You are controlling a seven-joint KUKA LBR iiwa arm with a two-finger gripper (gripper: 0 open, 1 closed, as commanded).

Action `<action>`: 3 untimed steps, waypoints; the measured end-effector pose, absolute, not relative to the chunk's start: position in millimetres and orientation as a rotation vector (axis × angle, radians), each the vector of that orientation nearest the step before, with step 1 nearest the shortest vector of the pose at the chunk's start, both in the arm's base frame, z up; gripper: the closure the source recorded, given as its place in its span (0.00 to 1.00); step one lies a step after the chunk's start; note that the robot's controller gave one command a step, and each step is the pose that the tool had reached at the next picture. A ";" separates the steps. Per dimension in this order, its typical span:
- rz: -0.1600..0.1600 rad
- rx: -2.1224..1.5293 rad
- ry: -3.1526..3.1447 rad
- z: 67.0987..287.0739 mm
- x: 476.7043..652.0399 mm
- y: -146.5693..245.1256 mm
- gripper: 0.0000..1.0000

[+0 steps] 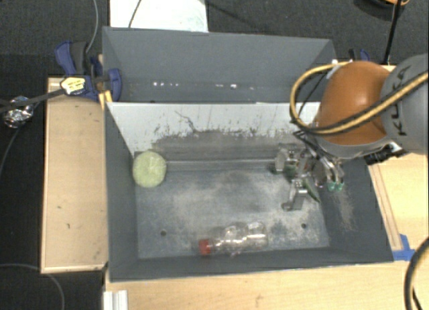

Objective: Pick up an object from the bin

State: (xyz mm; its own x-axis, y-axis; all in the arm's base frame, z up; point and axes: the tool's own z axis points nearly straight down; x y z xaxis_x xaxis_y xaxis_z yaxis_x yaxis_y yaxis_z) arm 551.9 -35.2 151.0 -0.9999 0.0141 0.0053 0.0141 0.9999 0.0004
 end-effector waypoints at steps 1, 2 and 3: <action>0.000 -0.020 -3.144 155.7 553.6 -35.2 0.00; -0.001 -0.098 -3.146 103.0 573.2 -92.6 0.00; 0.000 -0.116 -3.141 98.9 571.9 -123.4 0.00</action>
Offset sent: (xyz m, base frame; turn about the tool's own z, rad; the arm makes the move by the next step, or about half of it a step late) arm 0.0270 -0.0893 -0.0810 0.0833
